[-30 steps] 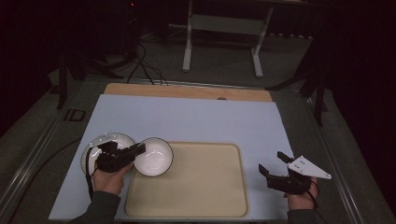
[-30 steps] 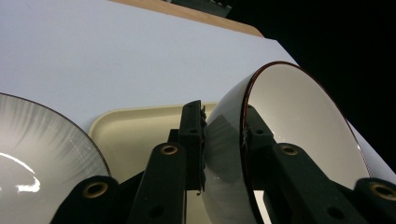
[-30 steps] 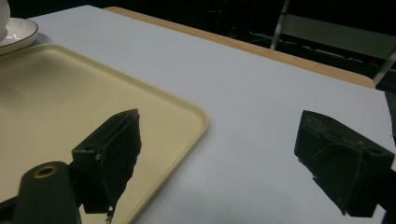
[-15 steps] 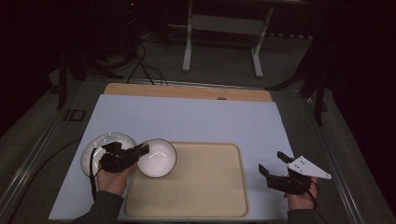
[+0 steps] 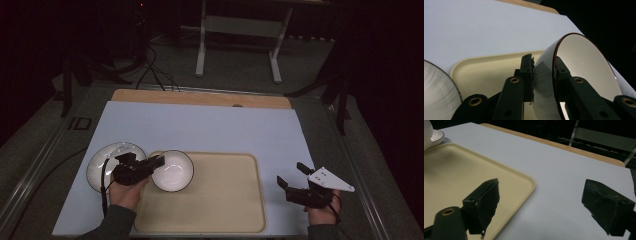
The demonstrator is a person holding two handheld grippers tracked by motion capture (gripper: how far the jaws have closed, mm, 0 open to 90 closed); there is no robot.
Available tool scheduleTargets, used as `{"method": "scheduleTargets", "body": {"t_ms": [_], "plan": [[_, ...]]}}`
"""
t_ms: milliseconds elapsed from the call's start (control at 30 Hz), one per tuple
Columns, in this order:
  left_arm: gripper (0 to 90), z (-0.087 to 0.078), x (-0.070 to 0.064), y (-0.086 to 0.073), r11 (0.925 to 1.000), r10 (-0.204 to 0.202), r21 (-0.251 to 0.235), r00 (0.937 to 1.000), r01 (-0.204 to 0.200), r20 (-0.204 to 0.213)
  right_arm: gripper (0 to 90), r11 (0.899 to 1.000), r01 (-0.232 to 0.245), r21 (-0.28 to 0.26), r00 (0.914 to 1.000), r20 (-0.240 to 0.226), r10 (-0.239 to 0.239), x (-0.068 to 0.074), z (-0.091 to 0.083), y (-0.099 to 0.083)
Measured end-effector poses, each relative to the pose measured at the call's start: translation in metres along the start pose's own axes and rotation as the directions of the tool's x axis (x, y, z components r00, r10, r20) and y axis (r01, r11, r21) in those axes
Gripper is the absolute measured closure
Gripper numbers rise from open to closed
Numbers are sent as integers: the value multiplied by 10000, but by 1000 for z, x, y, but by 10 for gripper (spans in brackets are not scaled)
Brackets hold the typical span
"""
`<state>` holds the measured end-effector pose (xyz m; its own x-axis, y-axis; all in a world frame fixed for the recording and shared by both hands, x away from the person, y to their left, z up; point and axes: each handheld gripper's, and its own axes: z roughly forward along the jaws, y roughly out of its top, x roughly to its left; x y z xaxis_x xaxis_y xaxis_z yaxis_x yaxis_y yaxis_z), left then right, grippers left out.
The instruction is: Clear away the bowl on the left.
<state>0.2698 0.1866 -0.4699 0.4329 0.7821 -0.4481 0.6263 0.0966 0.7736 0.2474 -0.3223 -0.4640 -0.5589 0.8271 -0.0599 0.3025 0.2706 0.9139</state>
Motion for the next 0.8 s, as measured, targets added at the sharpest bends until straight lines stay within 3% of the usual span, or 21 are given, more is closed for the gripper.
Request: {"method": "scheduleTargets", "body": {"t_ms": [400, 800], "plan": [[760, 14, -10, -4, 9992, 218, 330, 9995, -225, 241, 142, 10000, 17, 30, 10000, -7, -17, 1, 1, 0], [761, 32, -15, -9, 9966, 347, 745, 9992, -361, 192, 142, 10000, 14, 7, 10000, -18, -14, 1, 0, 0]]}}
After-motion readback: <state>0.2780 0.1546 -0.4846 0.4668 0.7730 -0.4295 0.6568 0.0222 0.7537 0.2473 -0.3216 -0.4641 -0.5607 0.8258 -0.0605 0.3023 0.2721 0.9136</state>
